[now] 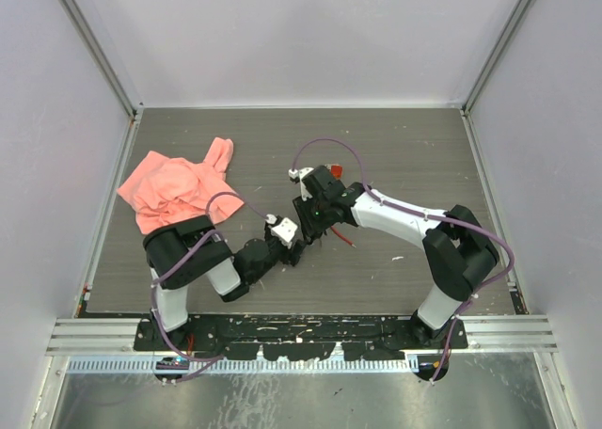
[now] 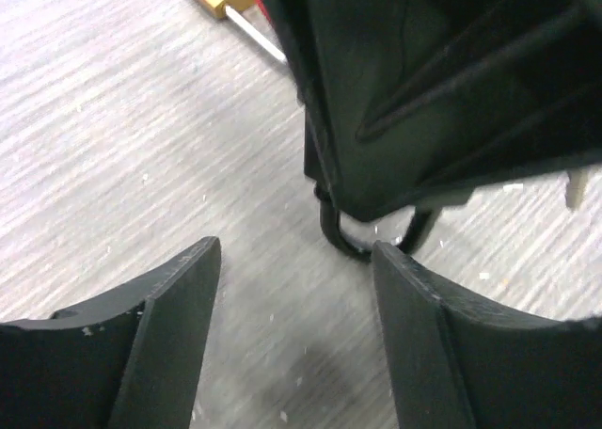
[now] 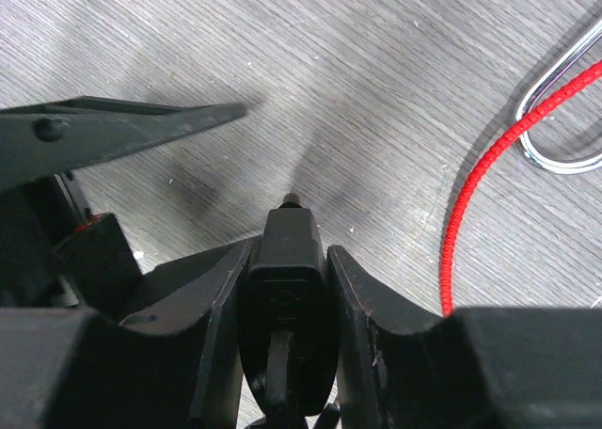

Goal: Lock with the key
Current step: Lock the lock.

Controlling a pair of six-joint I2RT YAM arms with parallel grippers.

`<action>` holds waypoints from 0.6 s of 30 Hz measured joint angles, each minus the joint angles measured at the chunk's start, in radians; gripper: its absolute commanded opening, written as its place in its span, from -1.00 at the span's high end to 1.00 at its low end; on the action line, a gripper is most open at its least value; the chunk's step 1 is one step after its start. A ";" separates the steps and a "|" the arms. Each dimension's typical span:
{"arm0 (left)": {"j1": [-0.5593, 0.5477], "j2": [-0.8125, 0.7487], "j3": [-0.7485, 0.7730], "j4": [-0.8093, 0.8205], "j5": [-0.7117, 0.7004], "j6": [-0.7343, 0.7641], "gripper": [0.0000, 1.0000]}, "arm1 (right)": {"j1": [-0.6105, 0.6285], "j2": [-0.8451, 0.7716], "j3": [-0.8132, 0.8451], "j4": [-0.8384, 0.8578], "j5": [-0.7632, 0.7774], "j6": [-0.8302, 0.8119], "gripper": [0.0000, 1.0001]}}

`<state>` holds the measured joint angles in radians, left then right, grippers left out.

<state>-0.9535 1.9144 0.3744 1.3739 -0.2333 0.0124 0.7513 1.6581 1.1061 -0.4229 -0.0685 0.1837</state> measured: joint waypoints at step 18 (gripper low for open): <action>0.001 -0.121 -0.044 -0.002 0.039 0.007 -0.99 | 0.019 0.005 0.000 0.021 0.021 -0.016 0.98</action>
<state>-0.9527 1.7935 0.3302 1.3720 -0.1944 0.0196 0.7704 1.6630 1.1061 -0.4015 -0.0475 0.1680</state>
